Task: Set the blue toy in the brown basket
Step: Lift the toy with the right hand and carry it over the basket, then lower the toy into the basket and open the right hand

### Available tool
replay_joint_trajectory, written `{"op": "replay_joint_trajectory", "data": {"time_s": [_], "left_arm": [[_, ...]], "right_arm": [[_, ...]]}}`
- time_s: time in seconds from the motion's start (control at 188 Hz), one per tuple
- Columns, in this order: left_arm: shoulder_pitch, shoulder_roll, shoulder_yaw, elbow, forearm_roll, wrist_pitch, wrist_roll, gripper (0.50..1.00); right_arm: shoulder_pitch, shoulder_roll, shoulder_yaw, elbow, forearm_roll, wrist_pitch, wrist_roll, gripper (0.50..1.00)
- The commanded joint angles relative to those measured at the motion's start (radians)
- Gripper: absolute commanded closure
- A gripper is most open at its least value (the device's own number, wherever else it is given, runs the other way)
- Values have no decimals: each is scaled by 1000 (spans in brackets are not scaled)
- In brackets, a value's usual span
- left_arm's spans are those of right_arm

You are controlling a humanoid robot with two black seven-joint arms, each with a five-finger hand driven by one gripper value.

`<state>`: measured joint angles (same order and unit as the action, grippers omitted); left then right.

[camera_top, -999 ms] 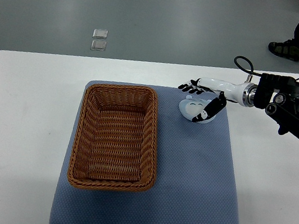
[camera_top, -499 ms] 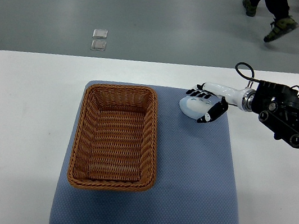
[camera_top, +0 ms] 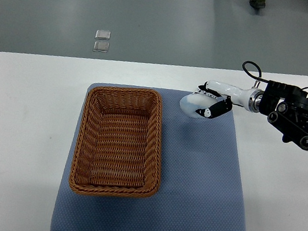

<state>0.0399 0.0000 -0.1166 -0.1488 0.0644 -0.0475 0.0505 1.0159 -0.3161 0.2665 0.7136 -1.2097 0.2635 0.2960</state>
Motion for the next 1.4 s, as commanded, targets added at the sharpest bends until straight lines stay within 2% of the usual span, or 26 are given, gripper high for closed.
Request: {"op": "replay_joint_trajectory", "data": {"time_s": [0.0,0.165,0.303,0.51,0.818,0.823,0.829,0.834,0.839,0.845,0.871,0.876,0.882,0.887,0.892,0.898,0.903,0.919,0.951,1.025,1.28,1.397], "left_arm": [[0,0,0,0,0,0,0,500],[0,0,0,0,0,0,0,500],[0,0,0,0,0,0,0,500],[0,0,0,0,0,0,0,500],[0,0,0,0,0,0,0,500],[0,0,0,0,0,0,0,500],[0,0,0,0,0,0,0,500],[0,0,0,0,0,0,0,500],[0,0,0,0,0,0,0,500],[0,0,0,0,0,0,0,500],[0,0,0,0,0,0,0,500],[0,0,0,0,0,0,0,500],[0,0,0,0,0,0,0,500],[0,0,0,0,0,0,0,500],[0,0,0,0,0,0,0,500],[0,0,0,0,0,0,0,500],[0,0,0,0,0,0,0,500],[0,0,0,0,0,0,0,500],[0,0,0,0,0,0,0,500],[0,0,0,0,0,0,0,500],[0,0,0,0,0,0,0,500],[0,0,0,0,0,0,0,500]], "right_arm": [[38,-21,2,53,13,0,63,1000],[107,-9,0,133,35,2,98,1000],[131,94,-3,193,35,3,97,1000],[112,198,-65,187,13,5,88,1000],[64,206,-138,181,-21,-7,88,1000],[64,206,-138,181,-19,-7,88,975],[64,206,-138,181,-19,-7,88,975],[64,204,-138,181,-19,-7,88,947],[64,204,-138,181,-19,-7,88,946],[62,204,-136,181,-19,-7,88,918],[62,204,-136,181,-19,-7,88,871],[62,203,-136,181,-17,-7,88,845],[62,203,-136,181,-17,-7,88,844],[62,201,-135,181,-17,-9,88,814],[62,201,-135,181,-17,-9,88,814],[62,201,-135,181,-16,-9,88,787],[62,201,-135,181,-16,-9,88,787],[62,200,-133,181,-10,-7,88,744],[62,198,-130,181,-4,-7,88,701],[58,195,-118,181,2,-9,89,646],[24,164,20,181,91,16,83,640],[-10,100,95,181,242,65,14,640]]}}
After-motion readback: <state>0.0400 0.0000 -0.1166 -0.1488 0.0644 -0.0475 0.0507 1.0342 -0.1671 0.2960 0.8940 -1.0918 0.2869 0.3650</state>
